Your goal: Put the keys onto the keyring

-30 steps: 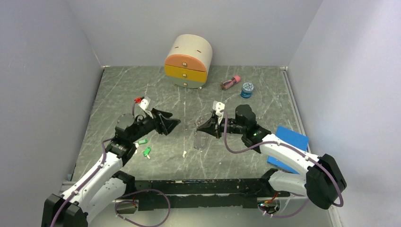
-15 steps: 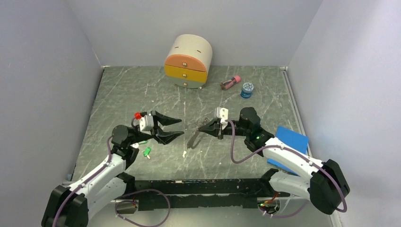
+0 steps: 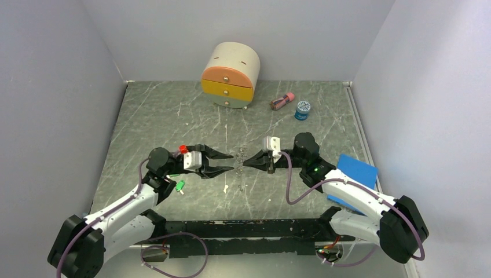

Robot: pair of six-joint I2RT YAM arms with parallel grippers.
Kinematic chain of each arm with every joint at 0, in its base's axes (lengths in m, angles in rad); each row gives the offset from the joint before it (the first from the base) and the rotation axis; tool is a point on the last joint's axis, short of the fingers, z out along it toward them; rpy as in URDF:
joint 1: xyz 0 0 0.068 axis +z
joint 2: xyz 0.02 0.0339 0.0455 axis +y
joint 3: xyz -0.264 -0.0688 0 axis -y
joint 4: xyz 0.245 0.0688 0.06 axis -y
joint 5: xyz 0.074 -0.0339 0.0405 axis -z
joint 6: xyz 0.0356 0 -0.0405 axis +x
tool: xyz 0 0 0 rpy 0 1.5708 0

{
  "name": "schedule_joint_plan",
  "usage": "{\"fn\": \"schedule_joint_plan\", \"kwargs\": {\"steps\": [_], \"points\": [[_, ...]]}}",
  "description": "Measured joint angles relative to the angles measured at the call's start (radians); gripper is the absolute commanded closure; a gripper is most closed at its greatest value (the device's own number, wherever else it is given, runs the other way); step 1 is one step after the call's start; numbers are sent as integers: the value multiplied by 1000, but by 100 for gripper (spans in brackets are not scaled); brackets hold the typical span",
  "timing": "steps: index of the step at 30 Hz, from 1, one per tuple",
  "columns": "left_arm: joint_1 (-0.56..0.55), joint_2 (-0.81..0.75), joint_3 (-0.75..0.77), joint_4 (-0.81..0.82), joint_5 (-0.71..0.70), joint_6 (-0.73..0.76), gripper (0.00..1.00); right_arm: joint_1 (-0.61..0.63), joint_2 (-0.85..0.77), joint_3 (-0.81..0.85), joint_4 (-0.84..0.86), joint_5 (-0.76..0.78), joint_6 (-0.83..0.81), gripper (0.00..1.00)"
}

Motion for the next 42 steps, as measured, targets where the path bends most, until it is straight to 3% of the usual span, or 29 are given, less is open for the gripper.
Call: {"fn": "schedule_joint_plan", "kwargs": {"steps": [14, 27, 33, 35, 38, 42], "points": [[-72, 70, 50, -117, -41, 145, 64, 14, 3, 0, 0, -39, -2, 100], [-130, 98, 69, -191, -89, 220, 97, 19, 11, -1, -14, -24, -13, 100], [-139, 66, 78, -270, -119, 247, 98, 22, 14, -1, -14, -13, -18, 100], [-141, 55, 79, -293, -127, 253, 97, 23, 16, -1, -14, -13, -18, 91], [-145, 42, 83, -326, -146, 253, 97, 26, 20, 0, -16, -10, -20, 67], [-145, 33, 108, -433, -193, 254, 98, 35, 22, 8, -42, 15, -42, 59]]}}
